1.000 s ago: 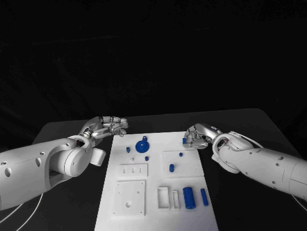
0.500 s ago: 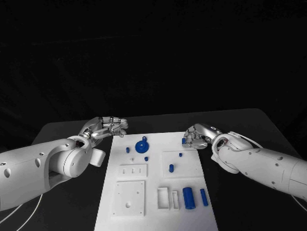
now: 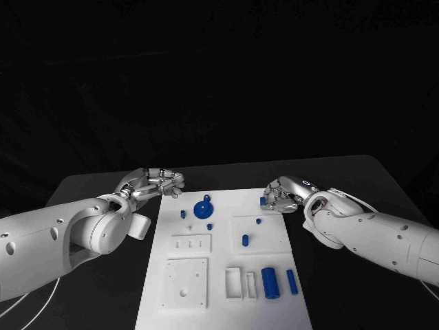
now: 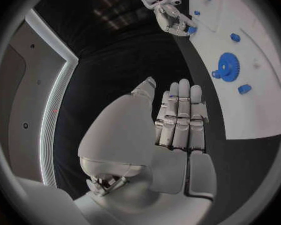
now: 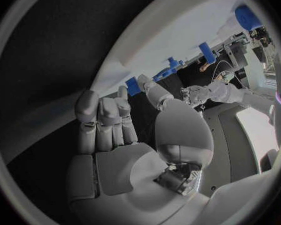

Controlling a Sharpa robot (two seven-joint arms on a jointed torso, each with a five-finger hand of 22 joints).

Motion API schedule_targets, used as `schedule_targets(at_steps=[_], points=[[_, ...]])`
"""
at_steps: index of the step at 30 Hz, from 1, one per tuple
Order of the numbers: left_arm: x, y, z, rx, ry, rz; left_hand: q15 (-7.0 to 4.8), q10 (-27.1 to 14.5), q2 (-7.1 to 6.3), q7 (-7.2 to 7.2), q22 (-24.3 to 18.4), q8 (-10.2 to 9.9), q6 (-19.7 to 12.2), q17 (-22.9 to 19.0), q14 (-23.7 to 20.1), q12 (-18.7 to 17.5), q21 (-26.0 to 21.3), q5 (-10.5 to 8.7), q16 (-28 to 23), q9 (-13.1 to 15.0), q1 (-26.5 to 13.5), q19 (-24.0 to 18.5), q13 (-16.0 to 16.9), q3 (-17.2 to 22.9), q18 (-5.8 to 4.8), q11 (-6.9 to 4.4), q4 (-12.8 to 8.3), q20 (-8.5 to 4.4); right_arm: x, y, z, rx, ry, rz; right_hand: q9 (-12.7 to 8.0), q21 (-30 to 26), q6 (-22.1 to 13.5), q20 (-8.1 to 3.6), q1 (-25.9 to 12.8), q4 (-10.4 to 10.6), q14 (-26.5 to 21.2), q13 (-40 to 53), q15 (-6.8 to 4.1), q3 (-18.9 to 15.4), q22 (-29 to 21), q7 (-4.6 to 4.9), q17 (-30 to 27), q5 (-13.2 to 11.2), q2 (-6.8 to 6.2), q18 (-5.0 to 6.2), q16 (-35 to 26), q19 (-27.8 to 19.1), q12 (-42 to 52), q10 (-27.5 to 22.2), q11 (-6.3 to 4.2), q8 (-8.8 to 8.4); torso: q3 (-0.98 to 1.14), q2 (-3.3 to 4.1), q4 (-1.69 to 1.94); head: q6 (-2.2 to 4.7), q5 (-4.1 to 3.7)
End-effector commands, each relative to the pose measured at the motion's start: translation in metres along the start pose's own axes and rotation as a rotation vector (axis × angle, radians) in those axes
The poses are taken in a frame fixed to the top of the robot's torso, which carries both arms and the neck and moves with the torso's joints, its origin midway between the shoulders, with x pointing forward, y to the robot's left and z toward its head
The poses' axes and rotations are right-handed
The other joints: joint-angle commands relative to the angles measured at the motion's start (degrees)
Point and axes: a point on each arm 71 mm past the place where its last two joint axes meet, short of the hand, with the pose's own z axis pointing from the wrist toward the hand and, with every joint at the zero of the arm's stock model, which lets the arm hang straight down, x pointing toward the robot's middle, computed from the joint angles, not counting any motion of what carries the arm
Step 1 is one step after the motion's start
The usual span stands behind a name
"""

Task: Assemble the parts on the task board

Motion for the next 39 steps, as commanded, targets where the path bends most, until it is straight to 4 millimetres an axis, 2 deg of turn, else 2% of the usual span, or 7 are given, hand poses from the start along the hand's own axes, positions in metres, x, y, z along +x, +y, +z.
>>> schedule_targets(at_steps=[1,12,23,26,27,32,39], points=[[0.006,0.001,0.0,-0.026,0.063,0.016,-0.12,0.6,0.19,-0.09,0.1,0.3,0.4,0.3,0.6,0.3,0.2,-0.39,-0.1,0.0,0.6,-0.1,0.1,-0.3,0.53,-0.14,0.8,-0.23,-0.001,0.0,-0.002,-0.002,-0.01,-0.014,0.1,0.2,1.0,-0.02,-0.6,0.0,0.0,0.1,-0.36,-0.3,0.9,0.4,0.1,-0.3,0.06,6.81,-0.2,0.4,-0.2,0.0,-0.59,0.04,0.01,-0.05,0.01,0.13,0.17],[0.014,0.004,-0.003,-0.093,0.111,0.077,-0.42,1.5,0.37,-0.31,0.3,0.5,1.1,0.9,1.3,0.4,0.5,-0.85,0.1,0.0,0.4,0.3,0.6,-1.3,0.46,-0.52,1.3,-0.49,-0.011,0.006,-0.003,-0.013,-0.014,-0.023,0.1,0.2,1.1,-0.06,-0.7,0.0,0.0,0.1,-0.4,-0.3,0.9,0.36,0.1,-0.4,0.07,6.81,-0.2,0.4,-0.2,0.0,-0.63,0.05,-0.07,-0.16,-0.1,0.55,0.11],[0.03,0.006,-0.004,-0.173,0.199,0.107,-1.97,5.3,1.0,-0.88,0.9,0.7,2.6,3.3,3.7,1.7,2.3,-0.77,2.8,-0.4,-1.1,2.2,2.7,-2.1,0.33,-2.26,1.3,-1.95,-0.017,0.025,-0.004,-0.055,-0.004,-0.042,0.2,0.3,1.3,-0.18,-0.4,0.0,0.0,0.1,-0.49,0.0,0.9,0.27,0.2,0.1,0.07,6.81,-0.1,0.5,-0.3,0.2,-0.72,0.01,0.07,-0.65,-0.32,0.68,0.32],[0.034,0.006,-0.002,-0.194,0.209,0.11,-2.8,7.1,1.09,-1.0,1.2,0.7,3.0,4.5,4.9,2.6,3.5,-0.62,4.7,-0.5,-1.4,3.2,3.9,-2.4,0.35,-3.14,1.3,-2.63,-0.019,0.035,-0.005,-0.076,0.004,-0.047,0.2,0.3,1.3,-0.19,-0.4,0.1,0.1,0.1,-0.5,0.1,0.9,0.26,0.2,0.2,0.02,6.81,-0.1,0.5,-0.3,0.2,-0.73,0.0,0.07,-0.89,-0.39,0.59,0.49],[0.036,0.006,-0.001,-0.211,0.215,0.115,-3.7,8.9,1.2,-1.31,1.4,0.7,3.3,5.7,6.1,3.6,4.9,-0.6,6.7,-0.6,-1.8,4.4,5.1,-2.6,0.45,-3.9,1.4,-3.36,-0.019,0.042,-0.005,-0.091,0.01,-0.051,0.2,0.3,1.3,-0.2,-0.4,0.1,0.1,0.1,-0.5,0.1,0.9,0.26,0.2,0.2,0.0,6.81,-0.1,0.5,-0.2,0.3,-0.73,-0.01,0.07,-1.05,-0.44,0.55,0.56],[0.044,0.006,0.002,-0.258,0.236,0.144,-6.36,12.8,1.01,-2.5,1.5,0.4,4.2,9.9,8.4,8.3,10.0,-0.89,14.0,-1.0,-4.1,7.1,10.0,-3.3,0.47,-5.62,1.3,-5.65,-0.018,0.062,-0.006,-0.134,0.031,-0.054,0.2,0.3,1.4,-0.21,-0.3,0.1,0.1,0.1,-0.5,0.2,0.9,0.25,0.2,0.2,-0.1,6.81,-0.1,0.6,-0.3,0.3,-0.74,-0.03,0.09,-1.6,-0.71,0.5,0.82],[0.055,0.006,0.005,-0.304,0.268,0.175,-8.89,11.4,0.17,-3.4,1.4,-0.3,5.0,14.2,8.7,18.4,16.7,-1.8,23.0,-1.6,-7.5,7.9,19.3,-2.3,0.02,-6.72,1.4,-8.44,-0.013,0.085,-0.008,-0.185,0.058,-0.056,0.2,0.3,1.4,-0.22,-0.4,0.4,0.1,0.1,-0.51,0.4,0.8,0.25,0.3,0.1,-0.28,6.81,0.0,0.6,-0.3,0.3,-0.74,-0.07,0.0,-2.16,-0.8,0.22,1.26]])
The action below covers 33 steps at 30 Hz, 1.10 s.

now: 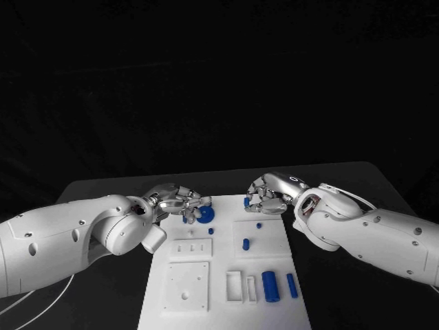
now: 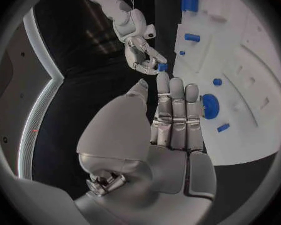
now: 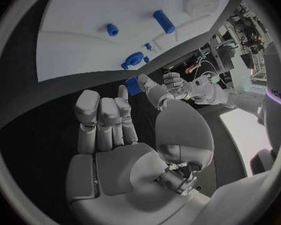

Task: Assemble the parts on the task board

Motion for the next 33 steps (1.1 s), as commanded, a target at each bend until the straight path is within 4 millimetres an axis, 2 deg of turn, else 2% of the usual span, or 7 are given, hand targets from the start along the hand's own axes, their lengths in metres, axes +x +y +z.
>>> schedule_targets(at_steps=[1,7,11,17,20,25,33], points=[[0.008,0.001,0.003,-0.065,0.046,0.038,-0.93,-0.9,-0.26,-0.23,1.4,-0.5,0.4,0.9,0.2,3.8,2.1,-0.53,2.7,-0.2,-1.2,0.3,3.2,0.6,0.96,-0.18,0.1,-2.0,0.005,0.011,0.001,-0.022,0.043,-0.034,0.1,0.3,0.9,-0.18,-0.4,0.3,0.1,0.0,-0.26,0.2,0.9,0.54,0.1,0.0,-0.3,6.61,-0.1,0.2,-0.3,0.0,-0.23,-0.04,-0.06,-0.49,-0.08,-0.18,0.27],[0.012,0.0,0.006,-0.078,0.075,0.059,-2.54,-2.7,-0.8,-0.75,1.3,-0.7,1.0,2.0,0.7,11.5,6.2,-1.03,8.0,-0.3,-3.8,0.7,9.1,1.5,0.92,-0.76,0.1,-3.59,0.009,0.026,0.005,-0.053,0.057,-0.029,0.1,0.3,0.9,-0.18,-0.4,0.4,0.1,0.0,-0.26,0.3,0.9,0.54,0.1,0.0,-0.35,6.61,-0.1,0.2,-0.3,0.1,-0.23,-0.07,-0.07,-0.84,-0.13,-0.31,0.36],[0.015,-0.001,0.008,-0.085,0.077,0.07,-2.85,-4.1,-1.21,-0.81,1.2,-0.8,1.2,1.8,0.2,14.0,7.6,-1.22,9.6,-0.4,-5.1,0.3,10.8,2.1,0.8,-0.81,0.1,-4.1,0.013,0.038,0.01,-0.077,0.067,-0.021,0.1,0.3,0.9,-0.18,-0.4,0.5,0.0,0.0,-0.26,0.4,0.9,0.54,0.1,0.0,-0.37,6.61,-0.1,0.2,-0.4,0.1,-0.23,-0.11,-0.1,-0.95,-0.14,-0.33,0.37],[0.02,-0.002,0.011,-0.085,0.086,0.073,-2.95,-4.9,-1.24,-0.81,1.0,-1.0,1.2,1.3,-0.1,15.1,8.2,-1.36,10.3,-0.5,-6.5,-0.1,11.4,2.8,0.73,-0.8,0.1,-4.32,0.017,0.048,0.013,-0.095,0.083,-0.015,0.1,0.3,0.9,-0.18,-0.5,0.6,0.0,0.0,-0.26,0.5,0.8,0.55,0.1,0.1,-0.38,6.61,-0.1,0.2,-0.4,0.1,-0.23,-0.16,-0.15,-1.03,0.02,-0.28,0.53],[0.022,-0.002,0.012,-0.087,0.087,0.073,-2.97,-5.1,-1.32,-0.79,1.0,-1.0,1.1,1.2,-0.2,15.3,8.3,-1.39,10.5,-0.5,-6.6,-0.2,11.5,3.0,0.73,-0.79,0.1,-4.37,0.019,0.052,0.014,-0.103,0.087,-0.013,0.1,0.3,0.9,-0.18,-0.5,0.7,0.0,0.0,-0.26,0.5,0.8,0.55,0.1,0.1,-0.39,6.61,-0.1,0.2,-0.4,0.1,-0.23,-0.17,-0.21,-1.02,-0.05,-0.2,0.57],[0.022,-0.002,0.012,-0.094,0.09,0.082,-2.97,-5.4,-1.35,-0.75,0.9,-1.1,1.0,1.0,-0.4,15.5,8.5,-1.37,10.6,-0.5,-6.6,-0.3,11.6,3.2,0.74,-0.75,0.1,-4.41,0.02,0.057,0.014,-0.114,0.088,-0.01,0.1,0.3,0.8,-0.18,-0.5,0.7,0.0,0.0,-0.26,0.6,0.8,0.56,0.1,0.2,-0.37,6.61,-0.1,0.2,-0.4,0.1,-0.22,-0.2,-0.12,-0.96,-0.18,-0.13,0.82],[0.023,-0.002,0.012,-0.091,0.076,0.104,-2.99,-5.6,-1.26,-0.78,0.9,-1.1,1.2,0.7,-0.5,15.8,8.8,-1.21,10.9,-0.5,-6.1,-0.5,11.7,3.5,0.76,-0.77,0.0,-4.46,0.02,0.063,0.013,-0.131,0.086,-0.006,0.1,0.3,0.8,-0.18,-0.5,0.8,0.0,0.0,-0.26,0.6,0.8,0.56,0.1,0.2,-0.37,6.61,-0.1,0.2,-0.4,0.1,-0.22,-0.22,-0.19,-0.85,-0.09,-0.16,0.88]])
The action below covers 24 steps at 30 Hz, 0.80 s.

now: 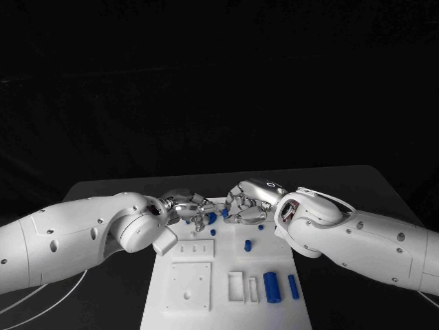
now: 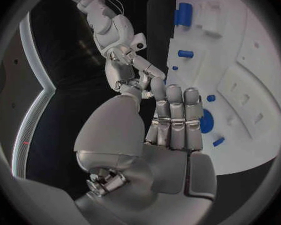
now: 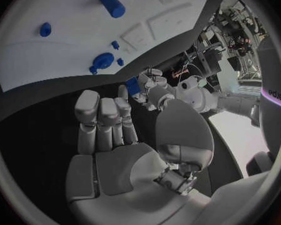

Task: Assemble the parts on the task board

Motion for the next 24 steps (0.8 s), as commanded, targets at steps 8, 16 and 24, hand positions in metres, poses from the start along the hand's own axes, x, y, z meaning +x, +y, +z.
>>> schedule_targets(at_steps=[8,16,24], points=[[0.0019,-0.0011,0.0005,-0.003,0.012,0.027,-0.02,-0.5,0.07,0.1,0.8,-0.2,0.4,-0.2,-0.6,0.5,0.5,-0.07,0.4,0.0,0.1,-0.4,0.1,0.4,0.25,0.09,0.1,-4.08,0.002,0.0064,0.0011,-0.016,0.015,-0.011,0.1,0.3,0.7,-0.22,-0.3,0.4,-0.1,0.0,-0.38,0.2,0.8,0.41,0.1,0.3,-0.17,6.6,-0.1,0.2,-0.2,-0.1,-0.34,-0.22,-0.02,0.07,-0.09,-0.22,0.09],[0.004,-0.0009,0.0008,-0.013,0.024,0.04,-0.12,-0.6,0.86,-0.04,0.8,0.0,0.9,-0.6,-0.6,1.0,1.0,0.36,1.0,0.1,1.1,-0.4,0.3,0.5,0.3,-0.05,-0.1,-4.17,0.0032,0.0057,0.0037,-0.011,0.021,-0.014,0.1,0.3,0.7,-0.23,-0.3,0.4,-0.1,0.0,-0.38,0.2,0.8,0.41,0.1,0.3,-0.19,6.6,-0.1,0.2,-0.2,-0.1,-0.33,-0.24,-0.07,0.06,-0.1,-0.28,-0.13],[0.0044,-0.0011,0.0011,-0.013,0.024,0.04,-0.18,-0.8,1.64,-0.21,0.7,0.4,1.6,-1.1,-0.8,1.2,1.4,1.12,1.4,0.4,2.2,-0.7,0.2,0.2,0.28,-0.2,-0.1,-4.21,0.0048,0.0071,0.0058,-0.013,0.026,-0.013,0.1,0.3,0.7,-0.24,-0.3,0.4,-0.1,0.0,-0.38,0.2,0.8,0.41,0.1,0.4,-0.2,6.6,-0.1,0.2,-0.3,-0.1,-0.33,-0.26,-0.13,0.02,-0.04,-0.1,-0.25]])
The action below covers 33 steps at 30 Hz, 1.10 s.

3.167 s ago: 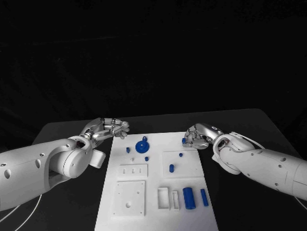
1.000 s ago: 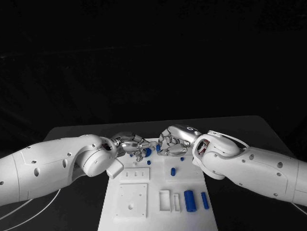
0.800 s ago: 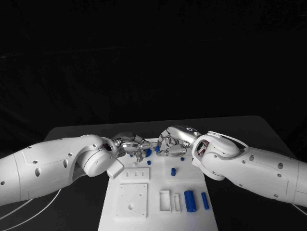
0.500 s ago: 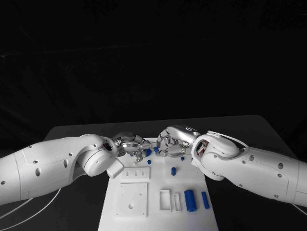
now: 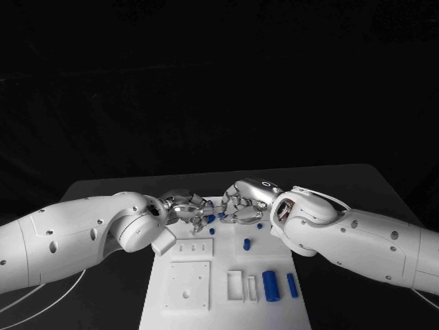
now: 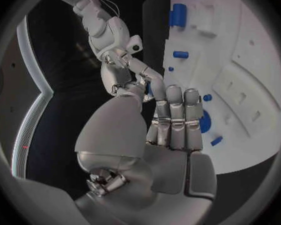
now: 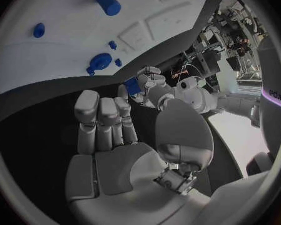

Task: Assemble the parts on the task board

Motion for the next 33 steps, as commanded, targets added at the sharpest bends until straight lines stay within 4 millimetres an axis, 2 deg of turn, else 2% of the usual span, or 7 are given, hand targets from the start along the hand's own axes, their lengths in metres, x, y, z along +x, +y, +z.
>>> schedule_targets(at_steps=[1,14,20,28,33], points=[[0.0041,-0.0028,0.0007,0.007,0.025,0.01,0.01,-0.4,0.09,0.08,0.7,0.4,0.5,-0.2,-0.6,0.1,0.3,0.35,0.4,0.1,0.6,-0.6,-0.1,0.0,0.29,-0.21,0.0,-4.42,0.002,0.0025,0.0008,-0.008,0.018,-0.01,0.0,0.3,0.7,-0.33,-0.3,0.3,-0.1,0.0,-0.44,0.1,0.8,0.4,0.1,0.4,-0.2,6.6,-0.1,0.1,-0.3,-0.2,-0.43,-0.22,-0.02,-0.05,0.06,0.14,-0.01],[0.0055,-0.0034,0.0018,0.007,0.033,0.006,0.01,-0.4,1.03,-0.06,0.4,0.6,1.1,-0.9,-0.7,0.1,0.6,1.21,0.6,0.3,2.0,-0.9,-0.4,-0.4,0.26,-0.34,-0.1,-4.42,0.0052,0.0056,0.0028,-0.014,0.028,-0.008,0.0,0.3,0.7,-0.34,-0.3,0.3,-0.1,0.0,-0.44,0.1,0.8,0.4,0.1,0.5,-0.22,6.6,-0.1,0.1,-0.3,-0.2,-0.44,-0.25,0.02,-0.05,-0.03,0.2,0.02],[0.0065,-0.0035,0.0022,0.005,0.039,0.004,-0.03,-0.3,1.47,-0.17,0.3,0.8,1.5,-1.3,-0.7,0.2,0.8,1.98,0.9,0.4,2.9,-1.0,-0.5,-0.7,0.27,-0.43,-0.2,-4.45,0.006,0.0074,0.0034,-0.018,0.03,-0.007,0.0,0.3,0.7,-0.35,-0.3,0.3,-0.1,0.0,-0.44,0.1,0.8,0.4,0.1,0.6,-0.23,6.6,-0.1,0.1,-0.3,-0.2,-0.44,-0.26,-0.03,-0.02,0.09,0.31,-0.04],[0.0058,-0.0035,0.0027,0.004,0.035,-0.005,-0.01,-0.3,3.56,-0.42,0.0,1.2,2.6,-2.0,-1.1,0.2,1.2,6.44,1.4,0.7,5.6,-1.5,-0.8,-1.3,0.2,-0.64,-0.8,-4.42,0.0073,0.0082,0.0019,-0.018,0.04,-0.004,0.0,0.3,0.7,-0.35,-0.3,0.3,-0.1,0.0,-0.44,0.1,0.8,0.4,0.1,0.7,-0.24,6.6,-0.1,0.1,-0.3,-0.2,-0.44,-0.28,-0.05,-0.02,0.05,0.26,0.06],[0.008,-0.0047,0.0041,0.005,0.04,-0.003,0.27,-0.8,5.39,-0.44,-0.3,1.4,3.1,-2.7,-1.9,-0.5,1.0,9.62,1.2,0.9,7.8,-2.4,-1.3,-1.7,0.09,-0.63,-2.0,-4.2,0.0072,0.0069,0.0008,-0.014,0.04,-0.004,0.0,0.3,0.7,-0.35,-0.3,0.4,-0.1,0.1,-0.44,0.1,0.8,0.41,0.1,0.7,-0.25,6.6,-0.1,0.1,-0.3,-0.2,-0.43,-0.28,-0.03,0.02,0.06,0.23,0.21]])
